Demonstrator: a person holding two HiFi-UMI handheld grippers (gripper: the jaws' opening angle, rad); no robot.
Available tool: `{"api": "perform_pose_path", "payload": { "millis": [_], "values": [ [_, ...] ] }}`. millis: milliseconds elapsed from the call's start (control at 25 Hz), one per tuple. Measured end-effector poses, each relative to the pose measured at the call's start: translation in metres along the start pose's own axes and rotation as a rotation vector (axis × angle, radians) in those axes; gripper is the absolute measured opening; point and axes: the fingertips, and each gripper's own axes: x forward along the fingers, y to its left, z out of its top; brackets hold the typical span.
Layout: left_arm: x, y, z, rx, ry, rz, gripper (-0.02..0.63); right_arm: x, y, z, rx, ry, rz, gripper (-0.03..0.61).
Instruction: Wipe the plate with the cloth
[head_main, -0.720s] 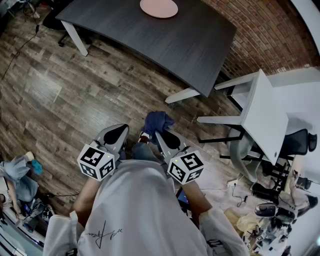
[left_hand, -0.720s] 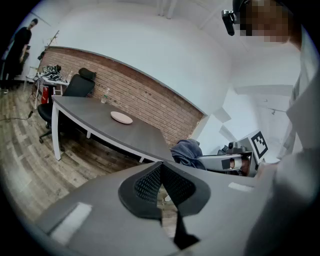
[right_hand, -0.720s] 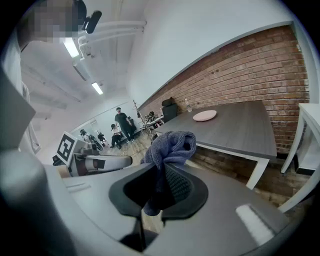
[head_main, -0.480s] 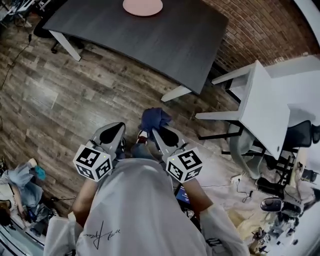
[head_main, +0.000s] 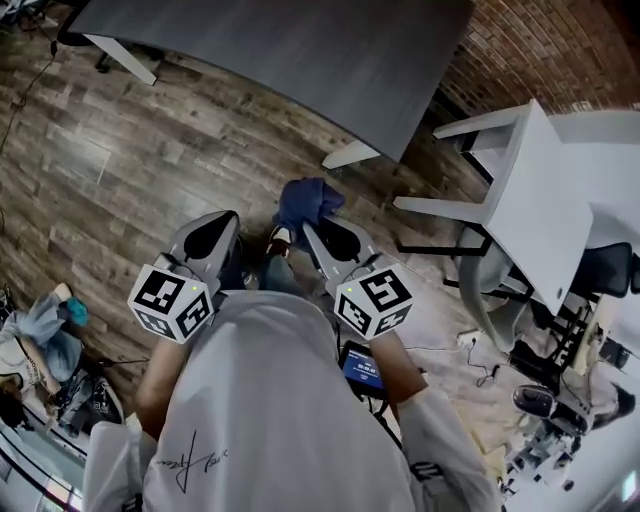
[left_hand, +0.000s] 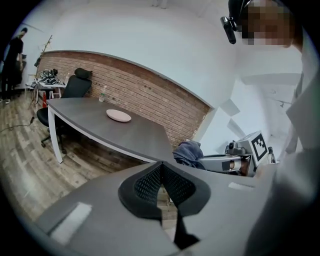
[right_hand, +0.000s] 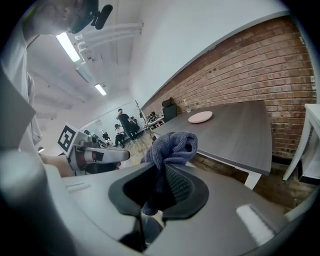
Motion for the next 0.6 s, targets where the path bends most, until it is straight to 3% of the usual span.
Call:
{"api": "perform_pose_path", "payload": {
  "millis": [320, 600],
  "values": [
    [0.000, 0.060, 0.010, -0.070, 0.011, 0.036, 0.017, 0.056, 0.015, 0.013, -0.003, 0.076, 0.088, 0.043],
    [0.005, 0.113, 0.056, -0.034, -0.002, -0.008, 0.017, 0.111, 0.026, 0.055, -0.042, 0.071, 0.087, 0.043]
  ]
}}
